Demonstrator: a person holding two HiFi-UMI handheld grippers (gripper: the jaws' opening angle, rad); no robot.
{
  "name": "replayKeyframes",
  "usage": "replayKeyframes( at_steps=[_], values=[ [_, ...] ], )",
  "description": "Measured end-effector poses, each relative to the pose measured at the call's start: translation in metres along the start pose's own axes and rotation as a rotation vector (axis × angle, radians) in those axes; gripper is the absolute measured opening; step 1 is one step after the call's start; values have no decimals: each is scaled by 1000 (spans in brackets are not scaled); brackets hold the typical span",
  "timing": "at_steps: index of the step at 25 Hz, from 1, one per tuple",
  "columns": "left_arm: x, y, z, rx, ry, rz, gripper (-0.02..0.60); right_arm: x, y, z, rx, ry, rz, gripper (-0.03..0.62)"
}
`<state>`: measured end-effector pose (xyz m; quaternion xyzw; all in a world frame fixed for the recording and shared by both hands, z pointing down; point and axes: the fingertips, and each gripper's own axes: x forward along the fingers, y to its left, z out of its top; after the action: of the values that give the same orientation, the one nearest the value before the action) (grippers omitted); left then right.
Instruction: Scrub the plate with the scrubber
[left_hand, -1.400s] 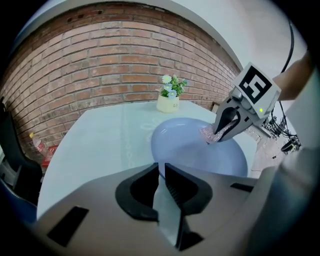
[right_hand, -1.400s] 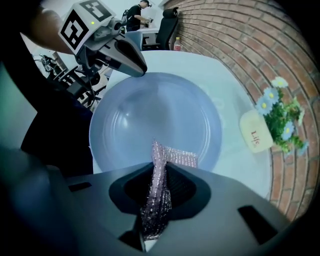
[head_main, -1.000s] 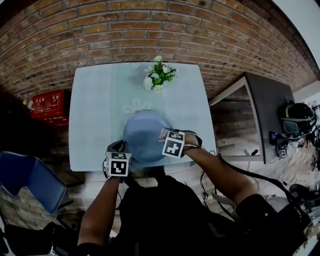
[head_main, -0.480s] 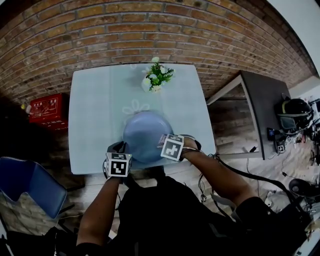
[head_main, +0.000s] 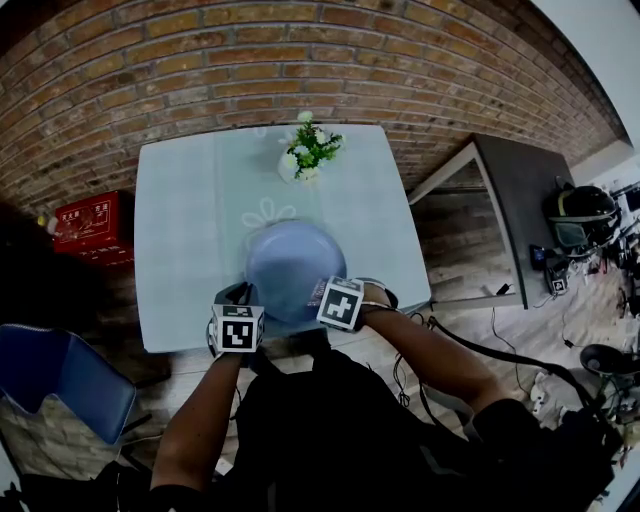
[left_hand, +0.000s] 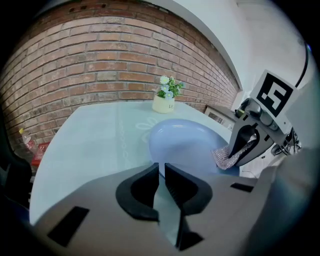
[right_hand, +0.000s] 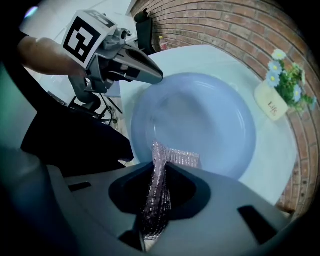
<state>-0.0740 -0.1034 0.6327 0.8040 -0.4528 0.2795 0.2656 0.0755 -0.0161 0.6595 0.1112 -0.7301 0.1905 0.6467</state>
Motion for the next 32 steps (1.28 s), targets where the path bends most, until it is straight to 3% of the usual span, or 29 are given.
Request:
replayKeyframes(
  at_steps=[6, 11, 15, 32],
  values=[
    [5, 4, -2, -8, -11, 20, 46, -4, 21, 0, 91, 20, 48, 75],
    [4, 1, -2, 2, -14, 0, 46, 0, 38, 15, 152, -75, 114, 76],
    [5, 3, -2, -3, -21, -7, 46, -5, 33, 31, 161, -139, 101, 75],
    [0, 0, 2, -35, -28, -72, 48, -10, 56, 72, 304, -279, 237, 77]
  ],
)
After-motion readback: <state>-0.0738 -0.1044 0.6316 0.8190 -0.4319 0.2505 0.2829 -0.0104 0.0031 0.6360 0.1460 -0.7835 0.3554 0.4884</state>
